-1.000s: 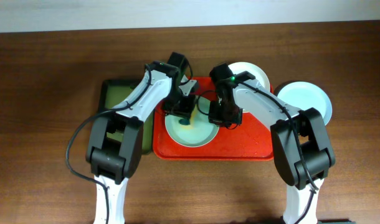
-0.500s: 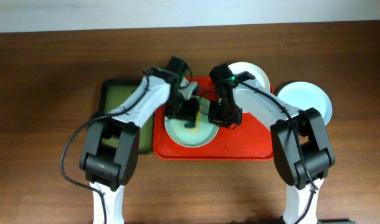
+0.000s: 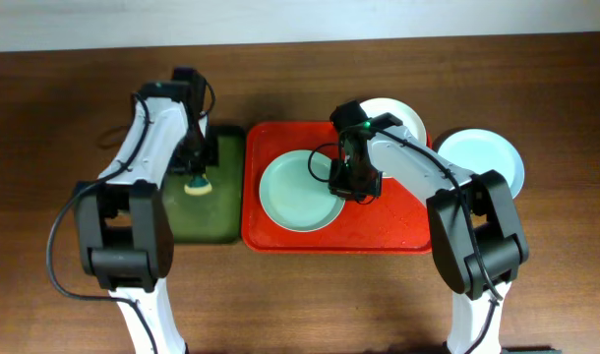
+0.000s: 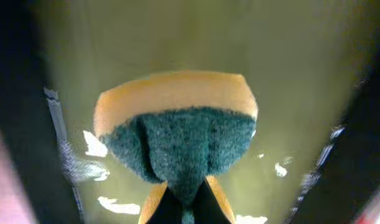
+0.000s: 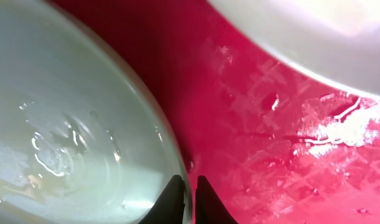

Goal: Clean dirty plates on tray and stack at the side
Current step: 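Return the sponge to the green tray with the left gripper, then lift the pale green plate with the right gripper and carry it right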

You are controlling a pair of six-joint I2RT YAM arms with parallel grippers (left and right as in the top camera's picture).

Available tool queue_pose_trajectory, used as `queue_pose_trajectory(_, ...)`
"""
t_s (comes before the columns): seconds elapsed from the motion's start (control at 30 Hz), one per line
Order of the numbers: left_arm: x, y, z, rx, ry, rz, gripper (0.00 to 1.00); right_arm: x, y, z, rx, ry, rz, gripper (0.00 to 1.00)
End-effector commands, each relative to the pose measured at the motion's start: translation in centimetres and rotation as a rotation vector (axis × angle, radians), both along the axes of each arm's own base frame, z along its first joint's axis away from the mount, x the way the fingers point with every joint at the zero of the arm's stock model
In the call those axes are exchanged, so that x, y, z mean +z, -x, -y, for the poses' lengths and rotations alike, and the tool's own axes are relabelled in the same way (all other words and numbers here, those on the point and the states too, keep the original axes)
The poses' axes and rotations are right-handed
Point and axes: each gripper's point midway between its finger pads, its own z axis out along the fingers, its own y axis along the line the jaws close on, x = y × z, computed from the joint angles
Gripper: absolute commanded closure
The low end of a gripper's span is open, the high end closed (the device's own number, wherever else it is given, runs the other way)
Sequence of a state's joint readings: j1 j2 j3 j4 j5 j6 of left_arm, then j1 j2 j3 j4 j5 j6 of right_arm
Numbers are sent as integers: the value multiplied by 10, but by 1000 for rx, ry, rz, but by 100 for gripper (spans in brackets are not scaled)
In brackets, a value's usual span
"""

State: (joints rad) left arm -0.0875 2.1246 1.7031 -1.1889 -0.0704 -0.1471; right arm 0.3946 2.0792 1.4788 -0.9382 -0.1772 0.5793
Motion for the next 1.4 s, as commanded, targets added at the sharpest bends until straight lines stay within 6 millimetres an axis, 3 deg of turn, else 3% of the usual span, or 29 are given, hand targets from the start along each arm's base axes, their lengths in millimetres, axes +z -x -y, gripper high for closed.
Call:
queue_pose_trajectory(0.0,-32,19,3,-51,22,-37,100,2,1,0,4,7,7,90)
queue_pose_trajectory(0.03,-35,21,3,-51,22,-39,100,2,1,0,4,7,7,89)
queue_pose_trajectory(0.07,-35,19,3,-51,23,-35,91,2,1,0,4,7,7,89)
queue_pose_trajectory(0.1,-34,19,3,-51,23,-35,76,2,1,0,4,7,7,81)
queue_pose_trajectory(0.13,-29,18,3,-51,22,-36,67,2,1,0,4,7,7,67)
queue_pose_trajectory(0.17,-9,9,3,-51,23,-17,63,1,0,1,3,14,10,54)
queue_pose_trajectory(0.23,44,-16,6,-52,30,95,58,1,0,1,3,14,10,52)
queue_pose_trajectory(0.3,147,-52,-1,2,49,379,1,1,0,1,4,14,10,53)
queue_pose_trajectory(0.33,172,-57,-10,45,53,449,1,1,0,1,4,14,10,53)
queue_pose_trajectory(0.4,208,-55,-45,133,44,553,1,1,1,1,4,14,10,74)
queue_pose_trajectory(0.5,208,-54,-54,153,38,552,1,1,0,1,3,13,13,95)
queue_pose_trajectory(0.63,208,-54,-54,152,38,552,1,0,-4,9,1,63,34,96)
queue_pose_trajectory(0.67,208,-54,-54,152,38,552,1,0,-4,10,1,66,37,87)
queue_pose_trajectory(0.7,208,-54,-54,152,38,552,1,0,-7,10,0,72,50,68)
queue_pose_trajectory(0.73,208,-54,-54,152,38,552,1,0,-10,9,0,67,59,68)
queue_pose_trajectory(0.77,208,-54,-54,152,38,552,1,0,-10,9,0,67,60,91)
queue_pose_trajectory(0.8,208,-54,-54,152,38,552,1,0,-9,7,0,54,54,96)
queue_pose_trajectory(0.87,208,-54,-54,152,38,552,1,7,-2,1,4,-21,2,96)
queue_pose_trajectory(1.0,208,-54,-54,152,38,552,1,41,-5,18,109,-61,-39,96)
queue_pose_trajectory(1.13,208,-54,-54,152,38,552,1,93,-12,-3,178,-177,-13,96)
queue_pose_trajectory(1.27,208,-54,-54,152,38,552,1,99,-17,-46,236,-229,64,96)
queue_pose_trajectory(1.37,208,-54,-54,152,38,552,1,103,-43,-99,273,-157,301,96)
